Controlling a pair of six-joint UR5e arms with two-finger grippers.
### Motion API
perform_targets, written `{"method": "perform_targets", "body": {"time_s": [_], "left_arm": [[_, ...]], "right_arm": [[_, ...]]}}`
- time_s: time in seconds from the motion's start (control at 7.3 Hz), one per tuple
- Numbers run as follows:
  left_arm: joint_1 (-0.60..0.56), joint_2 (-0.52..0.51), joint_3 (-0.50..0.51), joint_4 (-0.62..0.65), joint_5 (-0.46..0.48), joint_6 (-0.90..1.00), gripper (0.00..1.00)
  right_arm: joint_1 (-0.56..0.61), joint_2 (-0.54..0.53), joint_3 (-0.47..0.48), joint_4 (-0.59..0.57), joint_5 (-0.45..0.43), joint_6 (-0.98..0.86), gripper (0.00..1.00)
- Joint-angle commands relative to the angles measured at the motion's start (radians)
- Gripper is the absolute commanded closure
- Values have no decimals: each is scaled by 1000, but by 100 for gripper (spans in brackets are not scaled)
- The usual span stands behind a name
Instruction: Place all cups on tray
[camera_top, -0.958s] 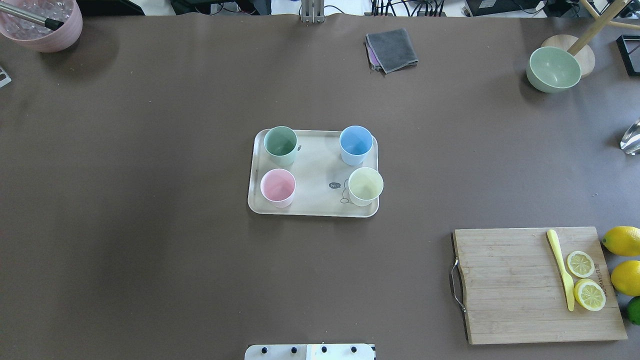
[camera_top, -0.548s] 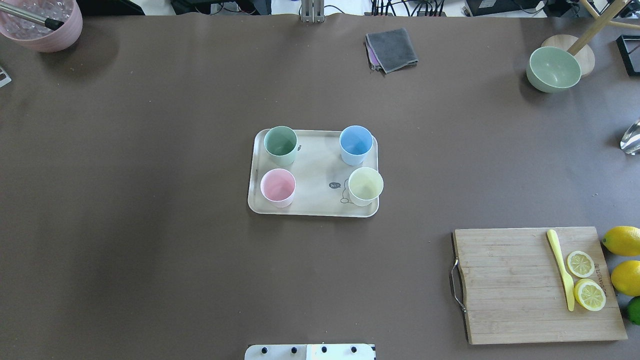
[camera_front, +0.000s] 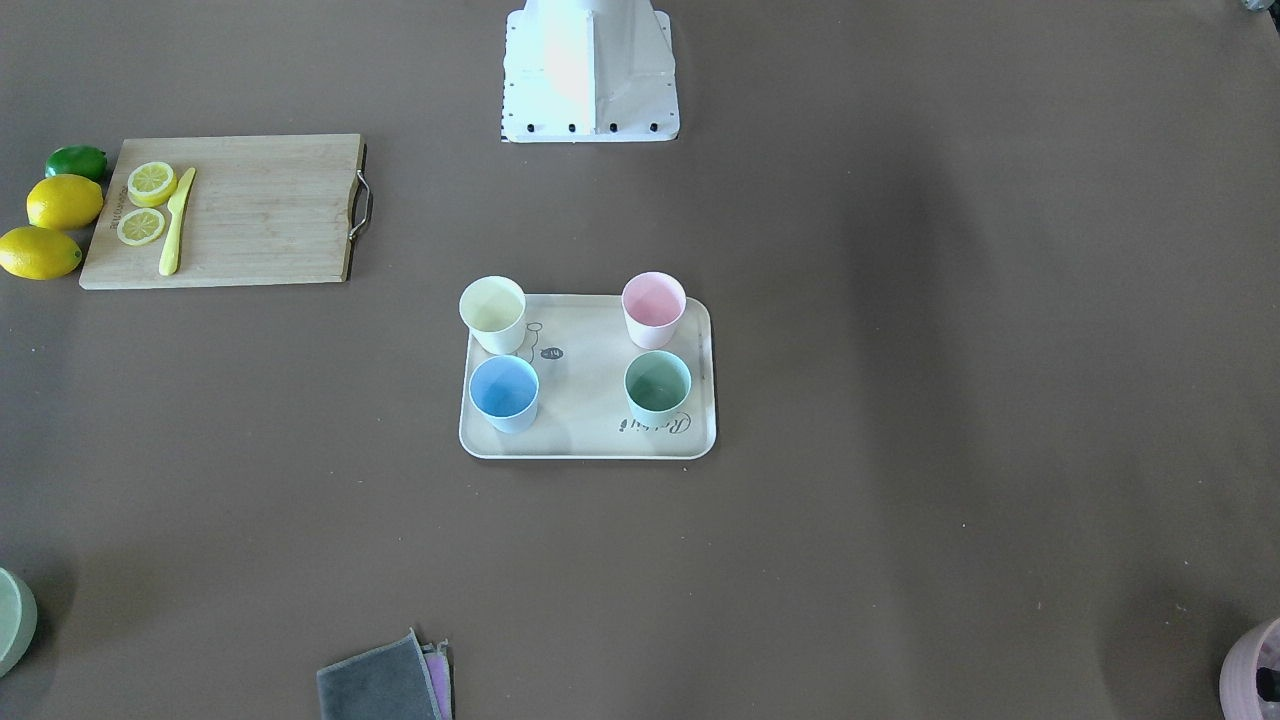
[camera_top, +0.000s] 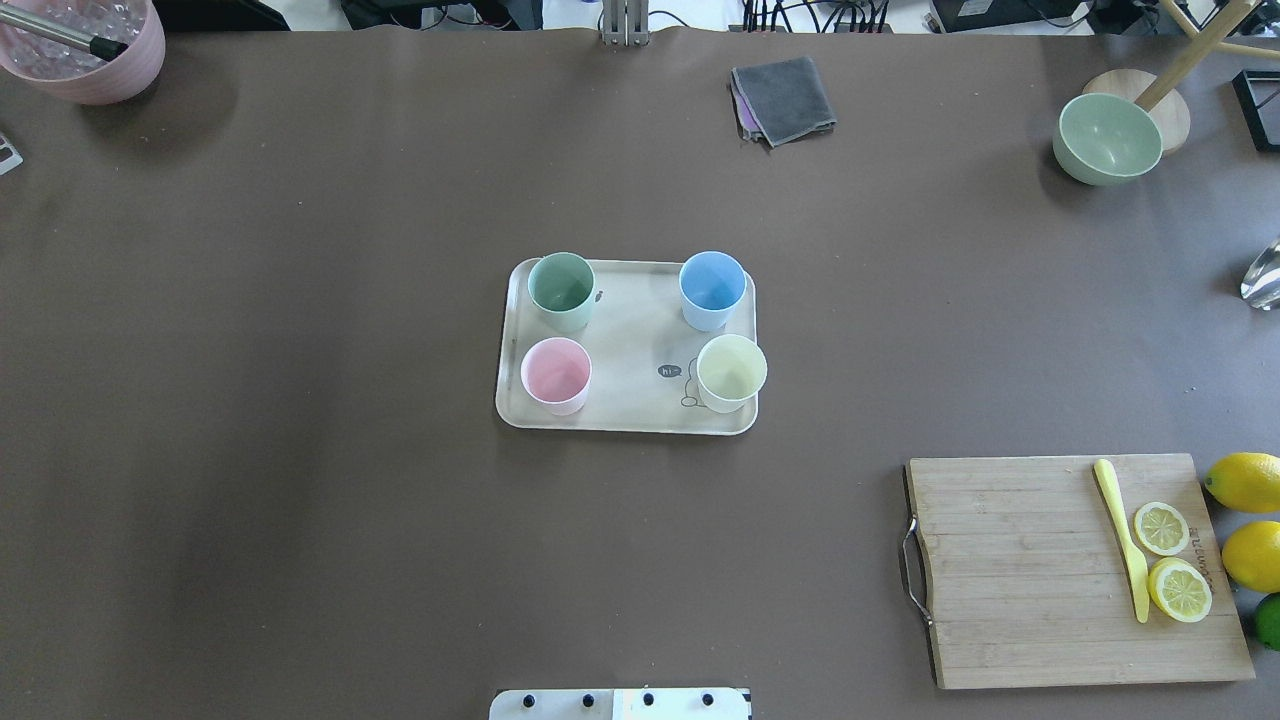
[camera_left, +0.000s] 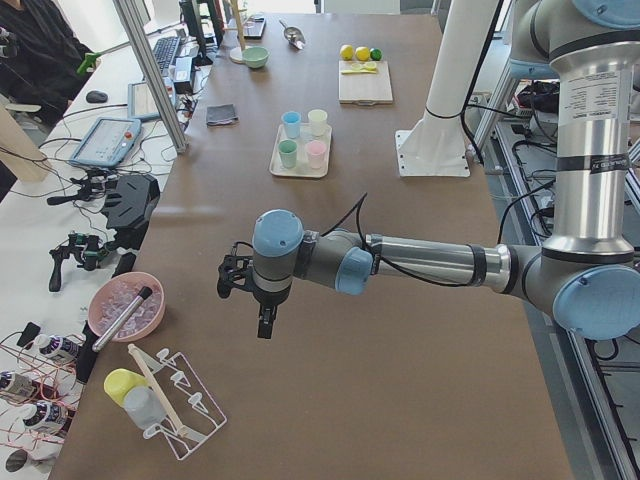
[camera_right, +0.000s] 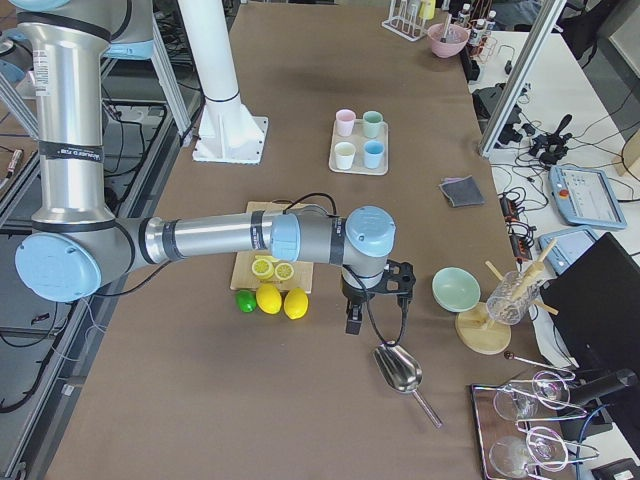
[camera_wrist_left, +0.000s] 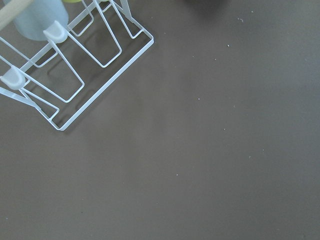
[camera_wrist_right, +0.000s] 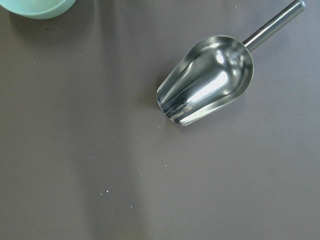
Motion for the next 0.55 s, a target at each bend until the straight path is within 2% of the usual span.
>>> {"method": "perform_targets", "body": {"time_s": [0.0,0.41], "left_arm": [[-1,-3,1,3,5,-1,2],[0,-14,12,4,5,-1,2]], "right_arm": [[-1,1,-2,1,-3,1,0],[-7,3,-2,1,-7,3,0]]}}
